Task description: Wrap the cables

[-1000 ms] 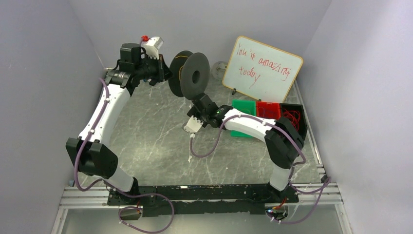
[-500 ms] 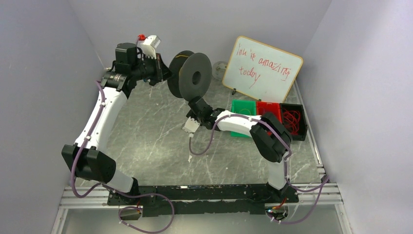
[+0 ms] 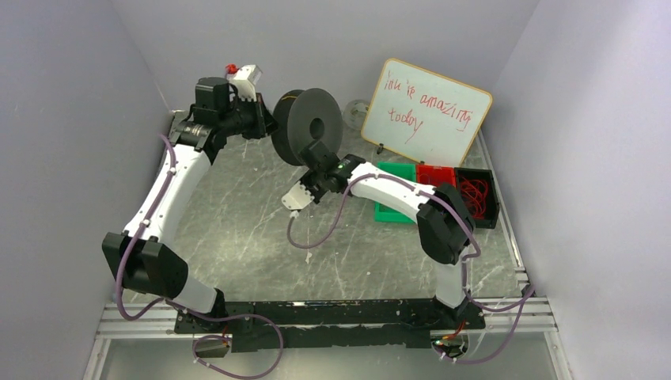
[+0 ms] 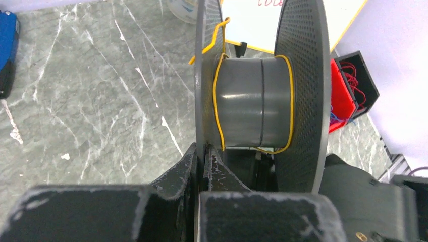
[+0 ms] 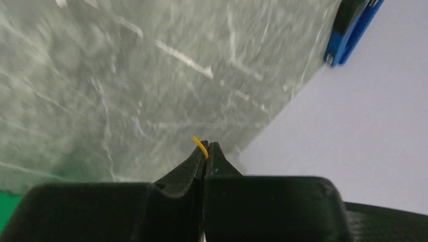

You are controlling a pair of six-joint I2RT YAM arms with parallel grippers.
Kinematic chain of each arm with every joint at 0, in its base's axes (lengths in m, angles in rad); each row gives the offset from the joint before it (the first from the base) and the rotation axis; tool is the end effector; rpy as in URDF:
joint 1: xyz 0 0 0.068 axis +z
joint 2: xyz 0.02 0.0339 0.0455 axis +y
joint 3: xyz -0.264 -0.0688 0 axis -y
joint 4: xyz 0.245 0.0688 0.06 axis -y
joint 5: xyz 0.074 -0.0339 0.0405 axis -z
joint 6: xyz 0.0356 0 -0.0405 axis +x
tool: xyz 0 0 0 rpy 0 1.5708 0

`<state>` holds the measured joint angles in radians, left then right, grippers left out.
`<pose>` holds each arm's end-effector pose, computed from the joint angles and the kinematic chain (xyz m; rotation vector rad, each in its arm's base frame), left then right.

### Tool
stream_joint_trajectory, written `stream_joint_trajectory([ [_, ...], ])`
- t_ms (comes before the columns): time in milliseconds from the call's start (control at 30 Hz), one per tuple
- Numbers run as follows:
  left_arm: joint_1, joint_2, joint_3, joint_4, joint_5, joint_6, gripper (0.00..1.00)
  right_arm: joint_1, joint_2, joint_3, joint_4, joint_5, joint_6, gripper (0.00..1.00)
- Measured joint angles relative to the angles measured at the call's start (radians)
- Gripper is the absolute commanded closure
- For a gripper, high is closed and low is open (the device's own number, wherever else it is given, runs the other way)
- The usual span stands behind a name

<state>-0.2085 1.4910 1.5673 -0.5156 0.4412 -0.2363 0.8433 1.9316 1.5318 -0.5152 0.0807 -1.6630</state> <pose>0.3244 -0.0842 0.4100 0.2594 2.0229 -0.7244 0.2874 0.3185 0.2336 -2.3987 0.8253 -0.4377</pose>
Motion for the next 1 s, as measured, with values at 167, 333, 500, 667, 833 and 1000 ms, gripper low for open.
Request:
stream_joint_trajectory([
  [167,-0.017,-0.004,-0.058,0.042,-0.045,-0.061,0.98,0.002,-0.016,0.075,-0.106,-0.237,0.200,1.00],
  [333,-0.043,-0.004,-0.107,0.045,-0.084,-0.085,0.98,-0.016,-0.019,0.071,-0.132,-0.422,0.353,1.00],
  [500,-0.060,-0.003,-0.132,0.062,-0.135,-0.111,0.97,-0.063,-0.019,0.071,-0.124,-0.564,0.481,1.00],
  [667,-0.078,0.002,-0.150,0.117,-0.187,-0.126,0.98,-0.111,-0.019,0.058,-0.054,-0.656,0.648,1.00],
  [833,-0.118,0.016,-0.175,0.175,-0.247,-0.112,0.97,-0.155,-0.019,-0.019,0.076,-0.738,0.861,1.00],
  [1000,-0.148,0.032,-0.194,0.227,-0.283,-0.108,0.98,-0.201,-0.019,-0.076,0.193,-0.849,1.103,1.00],
])
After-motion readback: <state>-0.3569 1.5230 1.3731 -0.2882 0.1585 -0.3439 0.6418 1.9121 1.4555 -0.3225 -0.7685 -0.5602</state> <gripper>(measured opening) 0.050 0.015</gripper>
